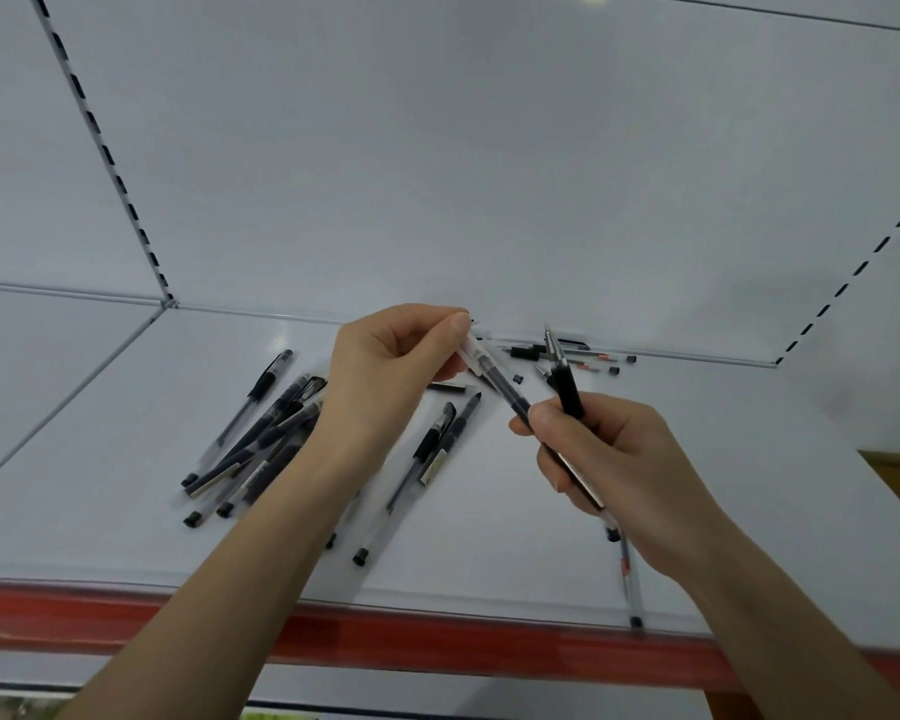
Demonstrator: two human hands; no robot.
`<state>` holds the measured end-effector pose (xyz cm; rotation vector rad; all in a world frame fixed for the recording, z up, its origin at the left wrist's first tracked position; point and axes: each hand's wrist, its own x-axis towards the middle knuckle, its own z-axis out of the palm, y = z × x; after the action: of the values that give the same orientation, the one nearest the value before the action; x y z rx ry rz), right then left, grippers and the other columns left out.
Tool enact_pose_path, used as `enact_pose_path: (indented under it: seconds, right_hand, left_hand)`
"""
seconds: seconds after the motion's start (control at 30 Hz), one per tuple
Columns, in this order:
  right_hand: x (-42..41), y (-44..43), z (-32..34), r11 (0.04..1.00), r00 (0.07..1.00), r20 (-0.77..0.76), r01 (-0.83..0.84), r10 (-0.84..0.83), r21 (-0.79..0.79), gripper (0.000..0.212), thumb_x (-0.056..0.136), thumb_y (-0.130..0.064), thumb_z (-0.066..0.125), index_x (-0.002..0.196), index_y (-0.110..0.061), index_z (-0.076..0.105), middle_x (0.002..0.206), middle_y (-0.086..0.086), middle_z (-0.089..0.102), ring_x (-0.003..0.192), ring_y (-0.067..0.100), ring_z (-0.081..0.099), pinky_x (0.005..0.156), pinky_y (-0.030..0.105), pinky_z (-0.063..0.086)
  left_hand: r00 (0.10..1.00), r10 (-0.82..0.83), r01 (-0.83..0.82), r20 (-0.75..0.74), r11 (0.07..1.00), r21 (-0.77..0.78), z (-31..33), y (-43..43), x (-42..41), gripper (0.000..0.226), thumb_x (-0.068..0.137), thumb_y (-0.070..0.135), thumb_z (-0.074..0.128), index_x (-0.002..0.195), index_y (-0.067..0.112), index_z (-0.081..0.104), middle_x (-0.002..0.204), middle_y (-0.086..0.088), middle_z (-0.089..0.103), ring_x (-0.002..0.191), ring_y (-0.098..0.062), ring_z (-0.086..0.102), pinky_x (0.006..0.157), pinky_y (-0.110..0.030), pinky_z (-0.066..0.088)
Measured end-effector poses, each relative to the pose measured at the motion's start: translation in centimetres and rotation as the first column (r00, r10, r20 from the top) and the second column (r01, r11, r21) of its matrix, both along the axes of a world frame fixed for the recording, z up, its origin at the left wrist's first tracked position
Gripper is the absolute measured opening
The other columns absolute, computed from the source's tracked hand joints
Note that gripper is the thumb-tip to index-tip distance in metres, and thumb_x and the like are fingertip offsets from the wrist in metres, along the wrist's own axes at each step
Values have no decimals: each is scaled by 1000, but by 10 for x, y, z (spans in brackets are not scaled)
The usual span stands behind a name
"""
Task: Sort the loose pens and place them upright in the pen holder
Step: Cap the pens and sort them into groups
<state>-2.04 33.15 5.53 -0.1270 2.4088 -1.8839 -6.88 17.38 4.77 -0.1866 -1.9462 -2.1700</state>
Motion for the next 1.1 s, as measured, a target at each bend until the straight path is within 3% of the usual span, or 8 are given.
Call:
enact_pose_path:
  seconds: [0.27, 0.47, 0.57, 0.67, 0.77, 0.93, 1.0, 1.1]
  right_hand:
    - [-5, -1, -8, 999, 999, -27, 47, -46, 22, 24, 87, -26, 53, 78, -8, 66, 44, -3, 50, 38, 6, 33, 40, 13, 30]
    - [-18, 3, -9, 988, 999, 38, -30, 25, 150, 30, 90, -33, 51, 85, -7, 65, 54, -8, 63, 41, 5, 39, 42, 15, 32]
    - [-23, 10, -15, 985, 996, 83, 25, -40, 173, 28, 93, -34, 46, 92, -9, 61, 60, -7, 63, 39, 8, 38, 39, 17, 32]
    - [-29, 17, -22, 982, 989, 106, 88, -106, 169, 21, 96, -21, 40, 93, -8, 57, 71, 1, 62, 37, 9, 38, 38, 18, 31]
    - [-31, 19, -26, 979, 989, 99, 93, -113, 183, 16, 95, -15, 42, 89, -11, 56, 72, 2, 61, 36, 6, 41, 39, 17, 33]
    - [-33, 25, -31, 979, 987, 74, 130, -143, 160, 13, 94, -12, 45, 91, -14, 58, 71, 1, 60, 36, 4, 44, 38, 16, 34]
    - [-33, 28, -31, 979, 985, 67, 148, -158, 142, 14, 94, -10, 45, 89, -15, 57, 71, 2, 59, 35, 3, 43, 37, 15, 34]
    - [-31, 34, -30, 976, 982, 53, 173, -181, 133, 13, 94, -10, 45, 94, -12, 57, 71, 3, 59, 34, 2, 42, 35, 13, 31]
  left_hand:
    - [1000, 3, -3, 5, 1000, 27, -4, 7, -3, 10, 85, 9, 61, 83, 13, 70, 60, 7, 68, 57, -4, 60, 60, -15, 50]
    - [994, 32, -23, 100, 996, -90, -13, -8, -16, 15, 84, 5, 60, 79, 17, 69, 54, 9, 65, 51, -2, 56, 61, -17, 52]
    - [983, 142, -116, 117, 972, -205, -15, -31, -26, 23, 83, 3, 54, 78, 20, 68, 60, -1, 62, 58, -9, 55, 62, -22, 50]
    - [975, 212, -147, 66, 838, -526, -19, -53, -34, 22, 85, 12, 52, 85, 26, 69, 67, -5, 60, 58, -16, 51, 56, -23, 44]
    - [976, 215, -117, 28, 634, -765, -27, -63, -41, 21, 87, 16, 51, 99, 20, 68, 63, 8, 52, 56, -5, 47, 54, -13, 34]
    - [982, 187, -117, -37, 438, -892, -31, -65, -44, 26, 88, 27, 56, 111, 17, 64, 85, -1, 58, 81, -17, 53, 75, -24, 35]
    - [984, 153, -149, -93, 415, -898, -32, -60, -46, 30, 87, 29, 57, 114, 16, 62, 99, -8, 58, 84, -18, 50, 78, -26, 36]
    - [987, 55, -157, -148, 439, -885, -31, -45, -48, 25, 88, 23, 58, 109, 13, 64, 93, -5, 54, 86, -22, 54, 78, -28, 40]
